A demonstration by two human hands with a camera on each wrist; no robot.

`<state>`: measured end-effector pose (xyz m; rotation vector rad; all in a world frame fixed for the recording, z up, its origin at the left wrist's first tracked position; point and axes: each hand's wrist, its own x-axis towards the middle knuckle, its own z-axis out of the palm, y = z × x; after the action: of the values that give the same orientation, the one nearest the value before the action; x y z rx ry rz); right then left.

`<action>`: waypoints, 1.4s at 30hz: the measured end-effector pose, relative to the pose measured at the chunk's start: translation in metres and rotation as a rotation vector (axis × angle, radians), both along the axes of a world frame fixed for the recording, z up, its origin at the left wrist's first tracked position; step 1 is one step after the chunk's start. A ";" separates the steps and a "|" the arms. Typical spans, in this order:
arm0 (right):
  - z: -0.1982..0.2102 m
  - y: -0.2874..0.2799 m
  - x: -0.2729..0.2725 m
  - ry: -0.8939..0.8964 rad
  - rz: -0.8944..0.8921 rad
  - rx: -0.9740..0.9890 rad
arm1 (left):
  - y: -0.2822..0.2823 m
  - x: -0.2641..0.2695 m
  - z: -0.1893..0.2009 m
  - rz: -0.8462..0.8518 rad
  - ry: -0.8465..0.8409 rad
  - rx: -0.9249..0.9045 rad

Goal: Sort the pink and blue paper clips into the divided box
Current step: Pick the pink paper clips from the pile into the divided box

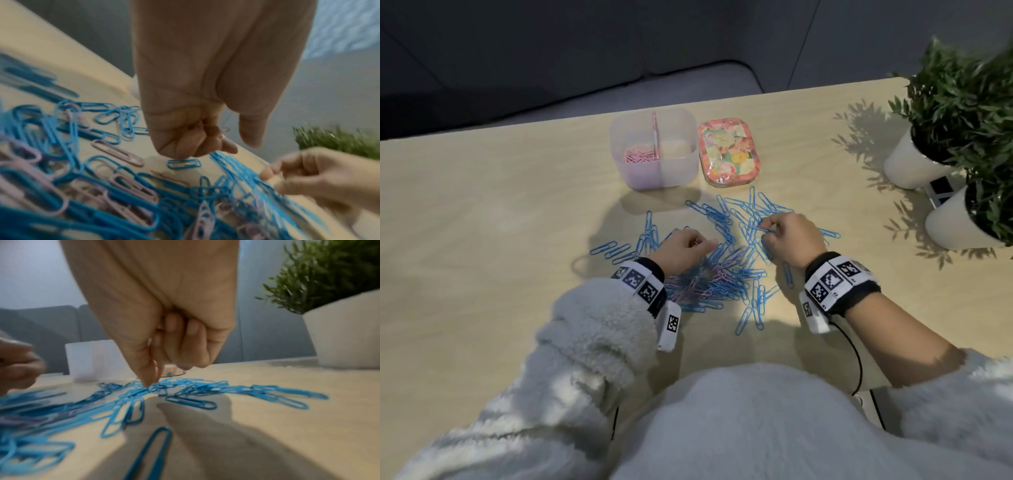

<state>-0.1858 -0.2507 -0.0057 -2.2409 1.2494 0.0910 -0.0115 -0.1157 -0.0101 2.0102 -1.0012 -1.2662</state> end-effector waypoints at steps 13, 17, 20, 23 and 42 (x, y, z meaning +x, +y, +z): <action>-0.004 0.015 0.008 0.123 0.358 0.009 | 0.004 0.005 -0.003 -0.189 -0.444 -0.005; -0.007 0.008 0.001 0.144 0.358 0.012 | 0.007 0.005 -0.004 -0.205 -0.450 -0.043; -0.008 0.008 0.000 0.163 0.370 0.013 | 0.004 0.001 -0.007 -0.289 -0.494 -0.019; -0.006 0.010 -0.001 0.173 0.392 0.049 | -0.002 0.001 -0.008 -0.222 -0.451 -0.010; -0.012 0.020 0.019 -0.111 0.001 0.356 | 0.010 0.002 -0.007 -0.357 -0.486 -0.064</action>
<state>-0.1668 -0.2303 -0.0177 -1.9132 1.0782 0.1727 -0.0096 -0.1057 -0.0169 2.2056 -1.6660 -0.9026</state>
